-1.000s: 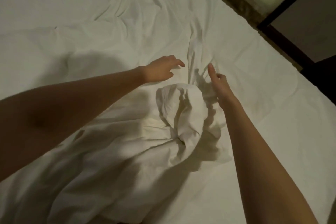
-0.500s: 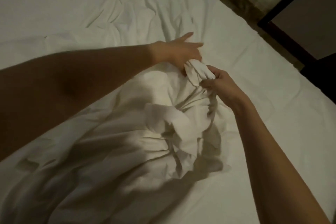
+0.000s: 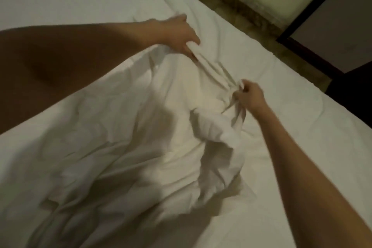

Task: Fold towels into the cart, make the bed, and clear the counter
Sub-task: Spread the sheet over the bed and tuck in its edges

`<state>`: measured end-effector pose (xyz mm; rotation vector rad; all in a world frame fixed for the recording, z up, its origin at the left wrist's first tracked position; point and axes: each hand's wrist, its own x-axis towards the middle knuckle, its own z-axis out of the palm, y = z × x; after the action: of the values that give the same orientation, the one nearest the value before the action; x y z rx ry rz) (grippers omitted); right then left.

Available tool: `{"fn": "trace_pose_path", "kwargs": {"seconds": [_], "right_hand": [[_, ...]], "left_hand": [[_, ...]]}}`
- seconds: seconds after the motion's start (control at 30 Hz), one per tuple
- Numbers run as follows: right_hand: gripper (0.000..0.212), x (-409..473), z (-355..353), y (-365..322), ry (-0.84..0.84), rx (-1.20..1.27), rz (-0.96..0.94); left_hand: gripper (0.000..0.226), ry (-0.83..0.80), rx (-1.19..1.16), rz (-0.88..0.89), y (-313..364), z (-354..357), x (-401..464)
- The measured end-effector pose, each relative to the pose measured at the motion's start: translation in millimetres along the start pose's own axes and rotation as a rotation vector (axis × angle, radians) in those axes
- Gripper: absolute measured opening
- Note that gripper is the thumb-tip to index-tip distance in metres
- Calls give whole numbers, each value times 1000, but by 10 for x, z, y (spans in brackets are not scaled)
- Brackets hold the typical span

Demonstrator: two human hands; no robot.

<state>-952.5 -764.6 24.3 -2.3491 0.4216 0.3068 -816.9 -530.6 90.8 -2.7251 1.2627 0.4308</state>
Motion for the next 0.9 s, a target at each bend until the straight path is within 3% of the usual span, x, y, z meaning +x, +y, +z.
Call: {"fn": "trace_pose_path", "kwargs": {"seconds": [0.03, 0.13, 0.23, 0.33, 0.4, 0.5, 0.57, 0.63, 0.67, 0.7, 0.77, 0.83, 0.9], "right_hand": [[21, 139, -100, -61, 19, 16, -32], [45, 322, -139, -101, 10, -21, -54], [47, 59, 103, 18, -46, 121, -1], [62, -318, 367, 237, -68, 321, 148], [73, -501, 474, 373, -124, 315, 178], [68, -734, 559, 558, -286, 378, 159], [95, -850, 648, 748, -395, 400, 161], [115, -965, 766, 944, -456, 147, 97], [108, -995, 836, 1055, -404, 8, 18], [88, -1001, 885, 1141, -296, -36, -61], [37, -1004, 831, 1188, -21, 78, -86], [24, -927, 676, 1225, 172, 346, -1], [28, -784, 485, 1329, 334, 548, 132]], "left_hand": [[55, 31, 57, -39, -101, -66, 12], [68, -14, 259, -236, -321, -11, 17], [88, -28, 160, -294, -190, 429, -9], [79, -40, 40, -238, 285, 866, 8], [74, -77, -90, -229, 632, 1101, 50], [63, -60, -354, -266, 1055, 1365, 130], [58, -15, -623, -351, 1272, 1459, 146], [56, 19, -876, -386, 1445, 1467, 159], [58, 17, -982, -381, 1512, 1444, 176], [61, 6, -1062, -375, 1564, 1414, 209], [66, -3, -1201, -370, 1658, 1324, 302], [68, 28, -1385, -398, 1747, 1218, 400], [66, 86, -1507, -409, 1806, 1131, 510]]}}
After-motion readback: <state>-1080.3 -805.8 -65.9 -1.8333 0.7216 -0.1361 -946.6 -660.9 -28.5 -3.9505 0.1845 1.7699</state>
